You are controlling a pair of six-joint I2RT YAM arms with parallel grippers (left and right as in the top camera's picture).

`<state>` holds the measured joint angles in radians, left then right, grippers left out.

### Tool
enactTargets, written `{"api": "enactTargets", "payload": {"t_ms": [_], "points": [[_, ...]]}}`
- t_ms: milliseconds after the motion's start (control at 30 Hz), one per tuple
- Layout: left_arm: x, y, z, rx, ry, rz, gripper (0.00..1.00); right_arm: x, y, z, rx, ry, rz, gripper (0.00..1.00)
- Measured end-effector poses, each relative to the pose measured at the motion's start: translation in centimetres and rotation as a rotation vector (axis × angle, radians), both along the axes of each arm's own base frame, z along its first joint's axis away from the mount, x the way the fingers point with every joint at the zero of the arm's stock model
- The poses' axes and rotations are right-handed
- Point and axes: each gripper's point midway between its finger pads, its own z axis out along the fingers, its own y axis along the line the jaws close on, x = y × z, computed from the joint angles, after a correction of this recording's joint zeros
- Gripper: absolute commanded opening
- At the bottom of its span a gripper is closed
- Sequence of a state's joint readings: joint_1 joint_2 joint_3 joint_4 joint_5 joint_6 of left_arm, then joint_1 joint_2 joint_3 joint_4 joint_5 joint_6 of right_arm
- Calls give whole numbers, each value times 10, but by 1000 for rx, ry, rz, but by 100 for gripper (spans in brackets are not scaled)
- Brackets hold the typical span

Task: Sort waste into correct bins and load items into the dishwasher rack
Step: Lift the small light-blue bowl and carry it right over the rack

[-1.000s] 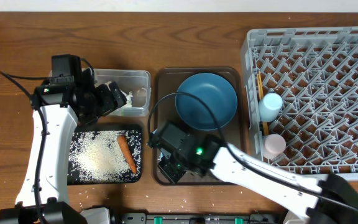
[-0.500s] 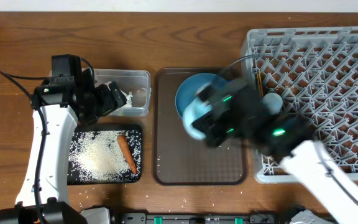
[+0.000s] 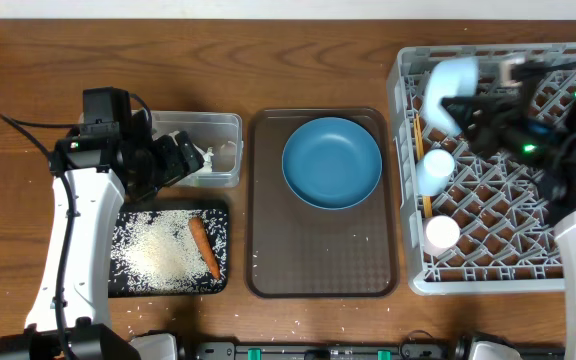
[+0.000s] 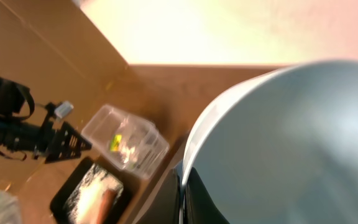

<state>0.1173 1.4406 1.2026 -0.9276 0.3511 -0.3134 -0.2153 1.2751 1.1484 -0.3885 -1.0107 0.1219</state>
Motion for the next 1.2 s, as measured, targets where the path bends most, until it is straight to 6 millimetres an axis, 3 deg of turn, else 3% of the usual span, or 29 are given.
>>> {"api": "enactTargets", "payload": {"t_ms": [167, 500, 600, 900, 1000, 1200], "points": [[0, 0, 0, 0, 0, 0, 95, 24, -29, 3, 49, -86, 15, 1], [0, 0, 0, 0, 0, 0, 94, 87, -47, -25, 186, -170, 117, 1], [0, 0, 0, 0, 0, 0, 95, 99, -50, -44, 230, -135, 123, 1], [0, 0, 0, 0, 0, 0, 94, 123, -58, -123, 345, 70, 91, 1], [0, 0, 0, -1, 0, 0, 94, 125, -60, -136, 358, 97, 83, 1], [0, 0, 0, -1, 0, 0, 94, 125, -71, -137, 362, 97, 66, 1]]}}
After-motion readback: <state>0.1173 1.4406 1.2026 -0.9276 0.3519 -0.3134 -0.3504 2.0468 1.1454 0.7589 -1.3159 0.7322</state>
